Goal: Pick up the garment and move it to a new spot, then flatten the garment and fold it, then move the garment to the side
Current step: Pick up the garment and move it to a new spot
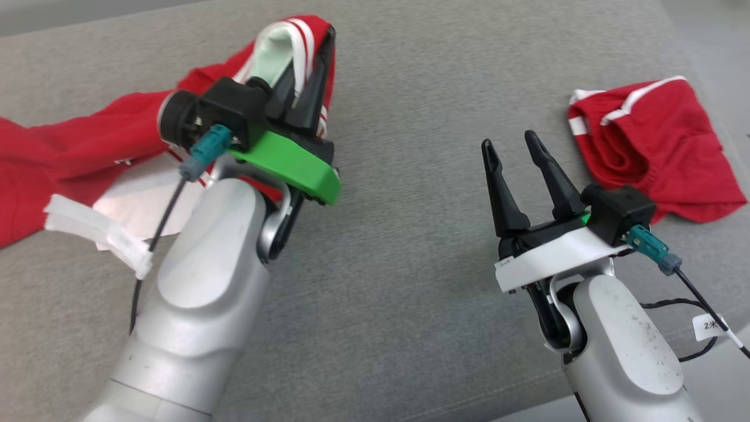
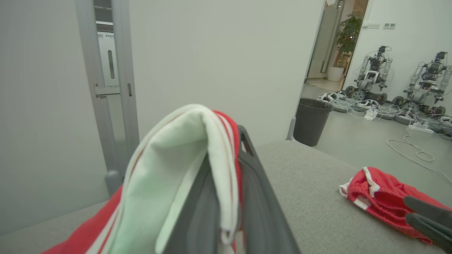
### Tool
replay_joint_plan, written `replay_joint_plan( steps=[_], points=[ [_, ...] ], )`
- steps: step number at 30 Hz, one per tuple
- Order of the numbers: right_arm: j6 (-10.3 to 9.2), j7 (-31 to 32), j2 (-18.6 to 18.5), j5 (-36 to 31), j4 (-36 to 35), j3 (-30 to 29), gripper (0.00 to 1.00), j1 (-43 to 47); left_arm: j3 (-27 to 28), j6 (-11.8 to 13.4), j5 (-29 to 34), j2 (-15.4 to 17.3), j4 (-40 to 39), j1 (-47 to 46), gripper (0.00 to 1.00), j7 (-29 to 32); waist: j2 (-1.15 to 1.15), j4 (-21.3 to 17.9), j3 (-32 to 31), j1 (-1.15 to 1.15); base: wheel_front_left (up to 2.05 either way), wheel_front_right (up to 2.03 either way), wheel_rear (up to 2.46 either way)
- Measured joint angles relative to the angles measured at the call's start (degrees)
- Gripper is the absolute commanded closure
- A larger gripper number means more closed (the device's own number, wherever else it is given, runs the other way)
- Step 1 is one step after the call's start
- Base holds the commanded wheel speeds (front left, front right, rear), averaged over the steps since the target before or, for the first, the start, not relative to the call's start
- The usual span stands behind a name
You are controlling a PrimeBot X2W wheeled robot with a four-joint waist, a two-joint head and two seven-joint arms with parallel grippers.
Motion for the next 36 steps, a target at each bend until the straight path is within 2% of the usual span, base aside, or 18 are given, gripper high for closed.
replay_joint_plan(
  steps=[5,6,7,8,11,15,18,23,29,36],
  points=[
    [0.00,0.00,-0.01,0.54,-0.02,0.19,0.00,0.86,-5.20,0.07,-2.12,-0.25,0.53,1.44,1.00,0.00,0.00,-3.93,-0.37,0.00,0.00,0.00,0.00],
    [0.00,0.00,0.00,0.80,-0.04,0.23,0.00,0.87,-5.98,0.46,-2.79,-0.33,0.46,1.94,0.90,0.00,0.00,-4.52,-0.43,0.00,0.00,0.00,0.00],
    [0.00,0.00,0.00,0.90,-0.08,0.21,0.00,0.89,-6.57,0.71,-3.30,-0.36,0.69,2.20,0.32,-0.01,0.00,-4.90,-0.46,0.00,0.00,0.00,0.00],
    [0.00,0.00,-0.01,0.90,-0.09,0.16,0.00,0.92,-7.33,1.05,-3.31,-0.35,1.22,2.49,0.00,0.00,0.00,-5.23,-0.51,0.00,0.00,0.00,0.00],
    [0.00,0.00,0.00,0.62,-0.10,-0.27,0.00,0.97,-7.61,2.32,-1.45,-0.45,2.57,3.92,0.00,-0.01,0.00,-4.97,-0.61,0.00,0.00,0.00,0.00],
    [0.00,0.00,0.01,-0.13,-0.07,-1.05,0.00,0.95,-4.65,2.47,0.22,-0.13,4.46,8.19,0.00,0.00,0.00,-3.29,-0.87,0.00,0.00,0.00,0.00],
    [0.00,0.00,0.04,-0.73,0.16,-1.81,0.00,1.07,-1.64,3.10,2.31,1.38,4.58,11.71,0.00,0.00,0.00,-1.49,-1.55,0.00,0.00,0.00,0.00],
    [0.00,0.01,0.07,-1.94,0.98,-3.08,0.00,2.41,6.05,5.55,4.49,2.98,0.81,17.57,0.00,-0.01,0.00,2.24,-3.09,0.00,0.00,0.00,0.00],
    [0.00,0.00,0.07,-3.04,2.45,-3.91,0.00,4.53,15.33,6.99,6.67,2.98,-4.70,25.69,0.00,-0.01,0.00,6.70,-5.42,0.00,0.00,0.00,0.00],
    [0.00,0.00,0.09,-3.18,3.88,-4.76,0.00,7.67,22.31,6.90,10.55,1.30,-12.35,35.30,0.00,-0.01,0.00,10.54,-9.25,0.00,0.00,0.00,0.00]
  ],
)
